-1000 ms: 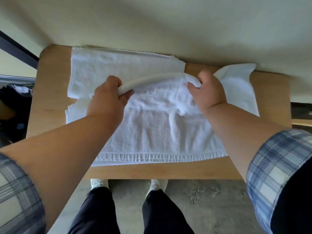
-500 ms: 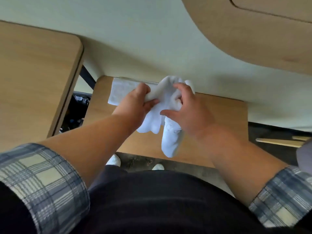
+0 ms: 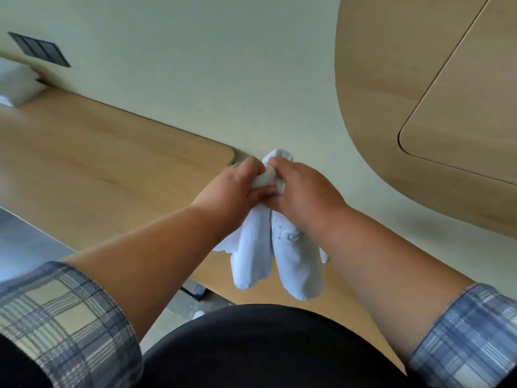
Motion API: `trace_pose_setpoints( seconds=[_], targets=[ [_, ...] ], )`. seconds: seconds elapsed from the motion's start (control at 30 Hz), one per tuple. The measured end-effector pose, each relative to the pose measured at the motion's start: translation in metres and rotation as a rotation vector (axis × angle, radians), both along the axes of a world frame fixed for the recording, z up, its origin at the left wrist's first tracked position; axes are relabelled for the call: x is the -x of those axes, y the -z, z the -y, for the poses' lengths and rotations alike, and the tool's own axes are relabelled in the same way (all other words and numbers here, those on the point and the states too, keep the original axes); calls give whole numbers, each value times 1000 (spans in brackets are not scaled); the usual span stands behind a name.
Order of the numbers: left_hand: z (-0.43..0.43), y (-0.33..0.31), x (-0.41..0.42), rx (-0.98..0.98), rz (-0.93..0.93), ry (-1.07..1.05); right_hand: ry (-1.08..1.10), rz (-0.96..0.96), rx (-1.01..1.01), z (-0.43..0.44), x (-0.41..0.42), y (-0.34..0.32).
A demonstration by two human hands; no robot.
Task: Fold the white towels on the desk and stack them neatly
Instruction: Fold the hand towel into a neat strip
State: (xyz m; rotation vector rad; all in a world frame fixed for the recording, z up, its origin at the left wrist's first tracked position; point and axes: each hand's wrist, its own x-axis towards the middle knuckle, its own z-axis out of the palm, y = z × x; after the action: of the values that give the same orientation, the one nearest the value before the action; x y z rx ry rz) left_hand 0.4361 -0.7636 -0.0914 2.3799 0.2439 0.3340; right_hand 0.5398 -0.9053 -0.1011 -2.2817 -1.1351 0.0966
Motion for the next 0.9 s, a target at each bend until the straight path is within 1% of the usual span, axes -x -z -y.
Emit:
trace_pose_setpoints(
  seconds=[0.17, 0.27, 0.4, 0.63, 0.77, 0.9],
  targets=[
    [-53, -40, 37, -40, 136, -126, -58, 92, -71, -64, 30, -50],
    [-88, -64, 62, -93, 205, -150, -68, 153, -114, -102, 53, -75],
    [-145, -101, 100, -160, 288, -153, -44, 252, -246, -157, 95, -106],
    [-256, -136, 181, -260, 257, -64, 60, 302, -340, -267, 175, -125],
    [-310, -137, 216, -307, 217, -30, 117, 294, -347, -321, 214, -122],
    [-352, -129, 241, -291, 164, -44, 110, 271, -322, -364, 240, -118]
  ],
)
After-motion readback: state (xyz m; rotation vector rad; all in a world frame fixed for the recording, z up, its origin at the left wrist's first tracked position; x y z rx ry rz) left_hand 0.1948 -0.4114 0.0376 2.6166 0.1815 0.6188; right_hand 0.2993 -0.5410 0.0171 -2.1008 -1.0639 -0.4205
